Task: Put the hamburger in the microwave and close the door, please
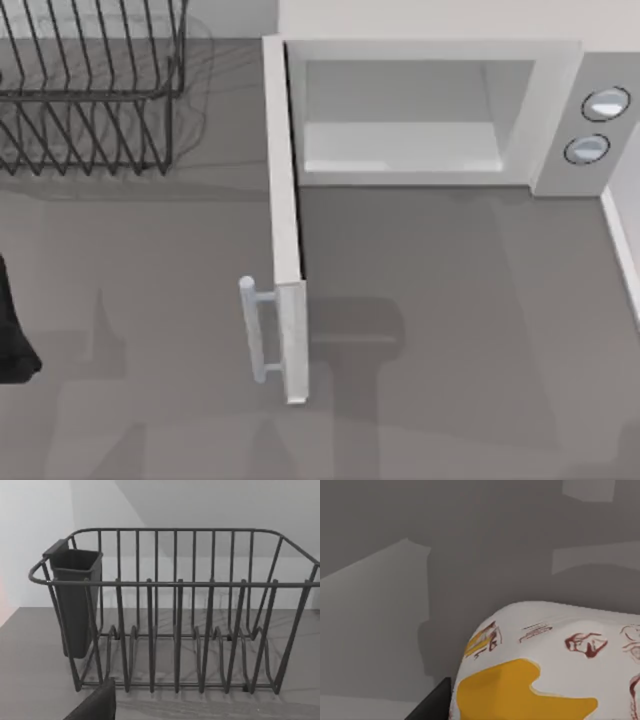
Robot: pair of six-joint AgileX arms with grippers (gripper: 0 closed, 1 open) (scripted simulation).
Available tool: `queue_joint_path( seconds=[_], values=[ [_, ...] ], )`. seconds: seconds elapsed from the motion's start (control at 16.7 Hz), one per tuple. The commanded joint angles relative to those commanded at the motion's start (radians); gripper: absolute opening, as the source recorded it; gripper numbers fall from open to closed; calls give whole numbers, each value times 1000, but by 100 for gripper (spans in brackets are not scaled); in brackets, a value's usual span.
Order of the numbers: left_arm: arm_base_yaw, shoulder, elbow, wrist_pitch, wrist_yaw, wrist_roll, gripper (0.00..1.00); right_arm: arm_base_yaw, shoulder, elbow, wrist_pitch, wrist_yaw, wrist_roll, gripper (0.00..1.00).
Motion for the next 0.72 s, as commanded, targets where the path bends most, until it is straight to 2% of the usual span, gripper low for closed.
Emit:
queue_joint_path(
  seconds=[0.24, 0.72],
  values=[
    [0, 0, 0, 0, 0, 0, 100, 0, 0, 0, 0, 0, 0, 2],
    [0, 0, 0, 0, 0, 0, 100, 0, 0, 0, 0, 0, 0, 0]
  ],
)
